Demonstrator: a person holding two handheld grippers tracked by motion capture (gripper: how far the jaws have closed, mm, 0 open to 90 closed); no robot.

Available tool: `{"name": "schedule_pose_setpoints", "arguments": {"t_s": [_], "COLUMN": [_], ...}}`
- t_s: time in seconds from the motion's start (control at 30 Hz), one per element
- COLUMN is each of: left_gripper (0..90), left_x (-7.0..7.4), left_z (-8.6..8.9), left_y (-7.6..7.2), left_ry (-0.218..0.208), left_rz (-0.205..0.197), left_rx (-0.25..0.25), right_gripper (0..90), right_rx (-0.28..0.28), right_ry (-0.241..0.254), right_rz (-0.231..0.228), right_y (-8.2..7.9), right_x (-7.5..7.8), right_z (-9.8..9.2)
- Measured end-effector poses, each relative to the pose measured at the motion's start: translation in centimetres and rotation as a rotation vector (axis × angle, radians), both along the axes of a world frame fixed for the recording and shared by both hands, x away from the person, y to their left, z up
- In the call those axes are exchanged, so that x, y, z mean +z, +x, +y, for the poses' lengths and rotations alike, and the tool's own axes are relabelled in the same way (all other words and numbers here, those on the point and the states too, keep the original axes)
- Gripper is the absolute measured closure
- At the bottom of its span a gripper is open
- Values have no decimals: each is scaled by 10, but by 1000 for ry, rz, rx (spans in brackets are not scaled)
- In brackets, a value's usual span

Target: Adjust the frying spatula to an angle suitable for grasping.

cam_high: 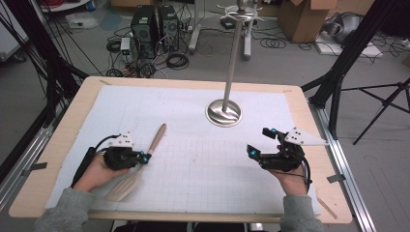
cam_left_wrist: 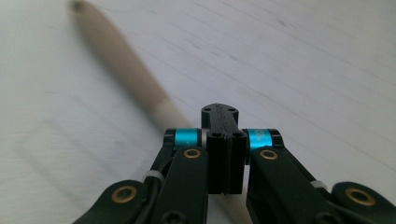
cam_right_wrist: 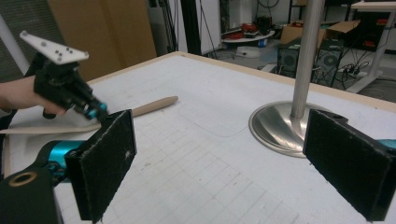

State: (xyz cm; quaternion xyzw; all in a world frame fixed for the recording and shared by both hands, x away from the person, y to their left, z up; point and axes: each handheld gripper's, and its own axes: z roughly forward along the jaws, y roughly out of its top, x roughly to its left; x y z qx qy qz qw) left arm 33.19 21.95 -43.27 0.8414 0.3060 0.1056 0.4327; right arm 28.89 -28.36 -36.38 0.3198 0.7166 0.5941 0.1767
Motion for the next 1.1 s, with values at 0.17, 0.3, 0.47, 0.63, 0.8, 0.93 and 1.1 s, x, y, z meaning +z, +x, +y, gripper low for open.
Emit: {"name": "schedule_pose_setpoints", "arguments": {"t_s": [0.17, 0.3, 0.47, 0.63, 0.8, 0.93, 1.1], "left_gripper": [898, 898, 899, 900, 900, 900, 900], "left_x": [-5, -10, -13, -12, -11, -13, -14], "left_z": [13, 10, -4, -15, -26, -33, -47], "left_y": [17, 22, 31, 39, 47, 50, 50], "left_ry": [-33, -35, 13, 36, 56, 32, 37], "left_rz": [7, 0, 12, 21, 0, -10, -37], "left_rx": [125, 148, 155, 145, 135, 104, 35], "right_gripper": [83, 83, 83, 83, 83, 83, 83], "right_rx": [2, 3, -2, -8, -14, -15, -17], "right_ry": [-11, -20, -26, -26, -21, -26, -28], "right_rz": [5, 6, 11, 1, 4, 13, 18], "right_y": [1, 2, 0, -2, -2, -2, -1], "right_x": [-2, -3, -4, -3, -4, -6, -6], "right_z": [2, 3, 3, 1, -1, -1, -1]}}
